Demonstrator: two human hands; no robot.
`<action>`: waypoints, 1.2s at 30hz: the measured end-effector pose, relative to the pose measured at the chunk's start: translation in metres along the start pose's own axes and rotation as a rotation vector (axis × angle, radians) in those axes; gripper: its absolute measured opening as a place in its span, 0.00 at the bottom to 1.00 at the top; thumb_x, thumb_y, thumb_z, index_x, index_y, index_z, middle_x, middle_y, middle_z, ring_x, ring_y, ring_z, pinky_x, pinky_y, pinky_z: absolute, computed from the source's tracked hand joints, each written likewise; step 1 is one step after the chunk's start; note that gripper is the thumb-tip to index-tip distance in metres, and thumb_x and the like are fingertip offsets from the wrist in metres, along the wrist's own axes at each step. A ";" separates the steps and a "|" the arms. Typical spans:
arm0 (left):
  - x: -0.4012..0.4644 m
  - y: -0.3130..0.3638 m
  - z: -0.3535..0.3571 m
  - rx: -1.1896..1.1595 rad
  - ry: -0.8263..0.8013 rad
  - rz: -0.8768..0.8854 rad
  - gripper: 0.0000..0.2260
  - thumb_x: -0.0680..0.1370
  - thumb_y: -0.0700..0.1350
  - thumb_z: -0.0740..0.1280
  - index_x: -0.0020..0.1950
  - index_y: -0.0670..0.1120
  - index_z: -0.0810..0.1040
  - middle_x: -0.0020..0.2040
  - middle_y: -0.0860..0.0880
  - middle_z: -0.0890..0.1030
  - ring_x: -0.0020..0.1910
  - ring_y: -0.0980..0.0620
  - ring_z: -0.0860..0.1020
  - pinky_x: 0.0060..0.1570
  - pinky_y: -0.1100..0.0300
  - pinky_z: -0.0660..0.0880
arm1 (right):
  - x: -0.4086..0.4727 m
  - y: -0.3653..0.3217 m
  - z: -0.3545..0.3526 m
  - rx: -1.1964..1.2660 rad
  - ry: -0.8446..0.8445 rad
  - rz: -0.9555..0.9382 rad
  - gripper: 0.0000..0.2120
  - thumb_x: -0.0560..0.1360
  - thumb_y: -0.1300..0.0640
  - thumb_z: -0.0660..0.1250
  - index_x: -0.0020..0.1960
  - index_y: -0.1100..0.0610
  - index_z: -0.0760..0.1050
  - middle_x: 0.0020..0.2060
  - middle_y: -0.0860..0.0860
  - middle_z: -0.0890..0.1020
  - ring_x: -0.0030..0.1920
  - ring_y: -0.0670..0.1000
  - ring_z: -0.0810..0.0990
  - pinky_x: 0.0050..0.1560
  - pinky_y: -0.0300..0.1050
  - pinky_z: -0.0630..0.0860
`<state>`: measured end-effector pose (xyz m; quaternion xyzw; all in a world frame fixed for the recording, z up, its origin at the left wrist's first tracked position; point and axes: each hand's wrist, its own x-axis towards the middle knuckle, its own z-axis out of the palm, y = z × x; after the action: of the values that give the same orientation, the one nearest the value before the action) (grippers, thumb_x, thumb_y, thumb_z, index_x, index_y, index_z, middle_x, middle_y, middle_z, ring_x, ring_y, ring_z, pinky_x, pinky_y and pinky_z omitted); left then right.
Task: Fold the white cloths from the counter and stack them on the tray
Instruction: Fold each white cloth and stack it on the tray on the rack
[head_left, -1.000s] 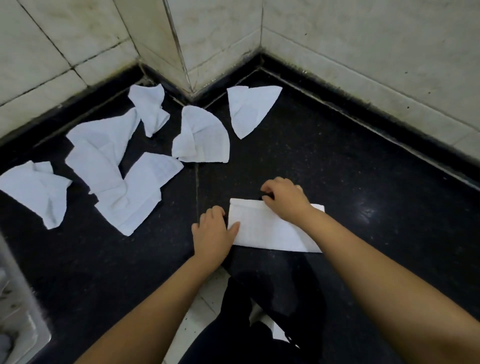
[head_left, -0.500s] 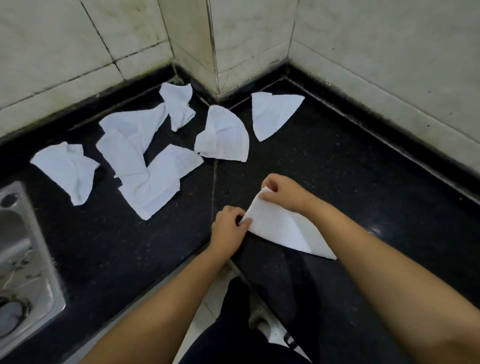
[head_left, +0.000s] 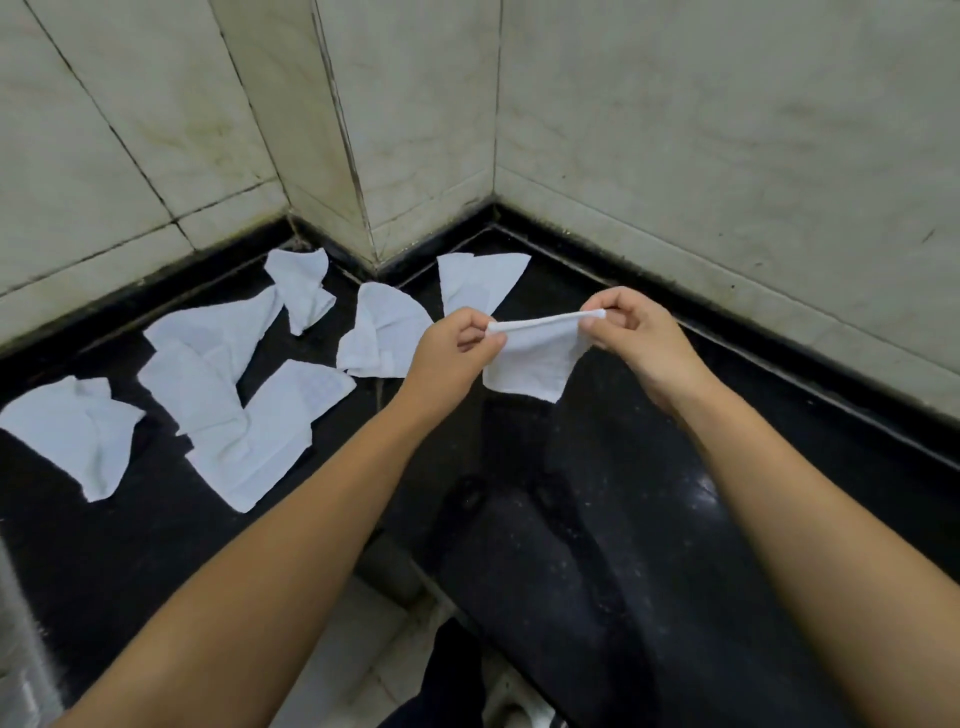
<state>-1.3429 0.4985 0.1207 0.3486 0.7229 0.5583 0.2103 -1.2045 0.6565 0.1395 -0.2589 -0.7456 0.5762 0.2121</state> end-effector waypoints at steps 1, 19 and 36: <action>-0.009 -0.007 -0.002 0.008 -0.031 -0.019 0.02 0.77 0.41 0.67 0.46 0.42 0.77 0.40 0.51 0.81 0.39 0.60 0.77 0.42 0.74 0.71 | -0.010 0.006 0.003 0.006 -0.022 0.009 0.09 0.75 0.65 0.65 0.43 0.52 0.75 0.36 0.47 0.80 0.38 0.43 0.76 0.44 0.37 0.71; -0.033 -0.111 -0.006 0.211 -0.410 -0.438 0.03 0.77 0.43 0.67 0.45 0.45 0.78 0.40 0.51 0.81 0.38 0.56 0.79 0.41 0.62 0.73 | -0.045 0.114 0.050 -0.226 -0.218 0.508 0.02 0.75 0.58 0.68 0.45 0.55 0.77 0.41 0.50 0.79 0.42 0.46 0.76 0.43 0.37 0.73; -0.008 -0.131 0.030 0.756 -0.091 -0.334 0.12 0.79 0.51 0.61 0.56 0.45 0.70 0.53 0.47 0.77 0.53 0.48 0.75 0.54 0.53 0.68 | -0.013 0.134 0.071 -0.726 0.053 0.512 0.17 0.77 0.46 0.62 0.58 0.58 0.72 0.50 0.54 0.79 0.48 0.53 0.78 0.41 0.46 0.72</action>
<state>-1.3518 0.4947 -0.0135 0.3035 0.9136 0.1957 0.1870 -1.2190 0.6226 -0.0085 -0.5075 -0.8058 0.3044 -0.0231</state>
